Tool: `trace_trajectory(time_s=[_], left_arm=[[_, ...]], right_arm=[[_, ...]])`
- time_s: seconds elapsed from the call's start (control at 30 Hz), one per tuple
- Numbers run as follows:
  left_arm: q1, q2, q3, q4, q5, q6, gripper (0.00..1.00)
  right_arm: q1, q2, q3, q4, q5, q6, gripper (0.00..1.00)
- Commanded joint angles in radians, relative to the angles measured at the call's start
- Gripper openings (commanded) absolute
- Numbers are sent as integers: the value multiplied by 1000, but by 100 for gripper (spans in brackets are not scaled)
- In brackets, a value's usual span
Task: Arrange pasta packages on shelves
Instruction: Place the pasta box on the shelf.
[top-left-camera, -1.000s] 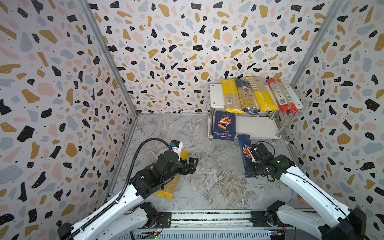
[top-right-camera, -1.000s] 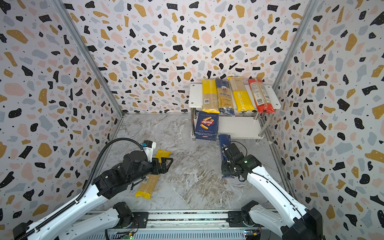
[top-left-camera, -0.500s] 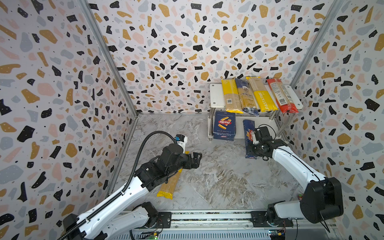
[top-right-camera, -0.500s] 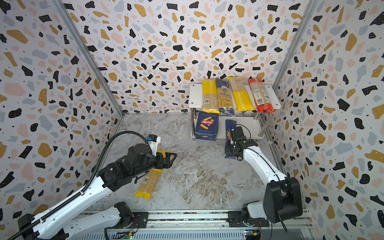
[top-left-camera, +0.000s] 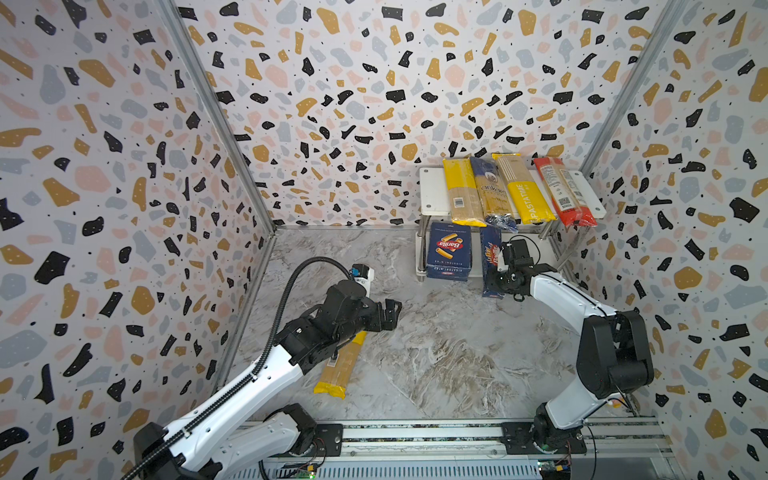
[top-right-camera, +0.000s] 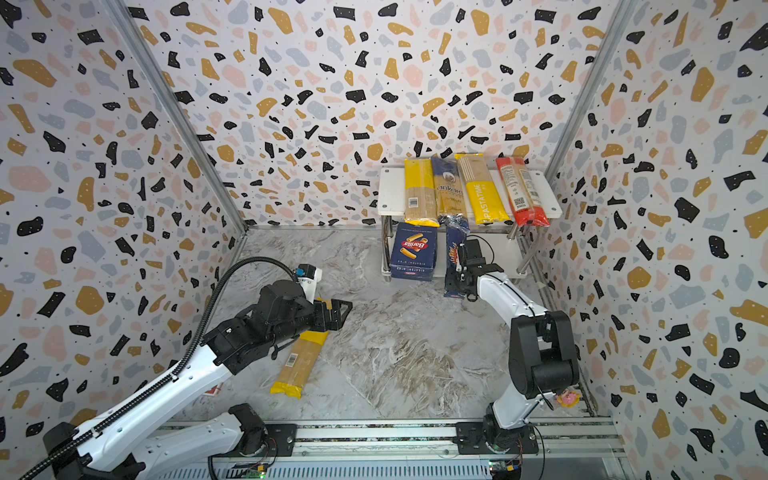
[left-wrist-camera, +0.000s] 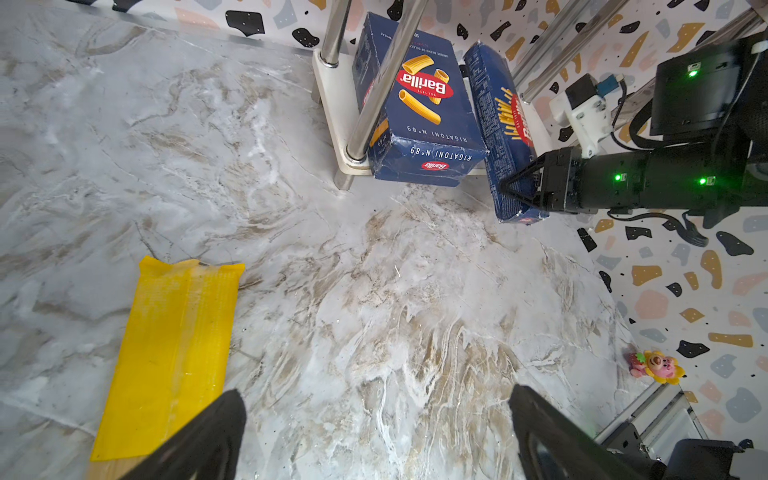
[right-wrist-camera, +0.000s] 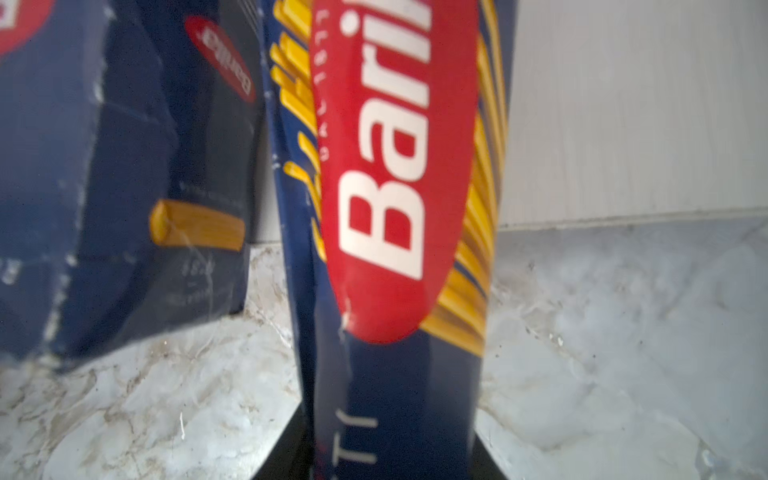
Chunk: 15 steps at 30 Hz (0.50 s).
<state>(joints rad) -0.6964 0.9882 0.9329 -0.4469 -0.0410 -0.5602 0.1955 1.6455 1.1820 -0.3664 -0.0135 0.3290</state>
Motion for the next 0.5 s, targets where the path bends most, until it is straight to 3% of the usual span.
trace_trajectory(time_s=[0.0,0.47], left_arm=[[22,1,5,26,20,28,99],[60,37,-11,37,26,37,100]], right_arm=[[-10,-15,94,150,-14,-26,37],[-41,113,162,204,-50,-35,41]])
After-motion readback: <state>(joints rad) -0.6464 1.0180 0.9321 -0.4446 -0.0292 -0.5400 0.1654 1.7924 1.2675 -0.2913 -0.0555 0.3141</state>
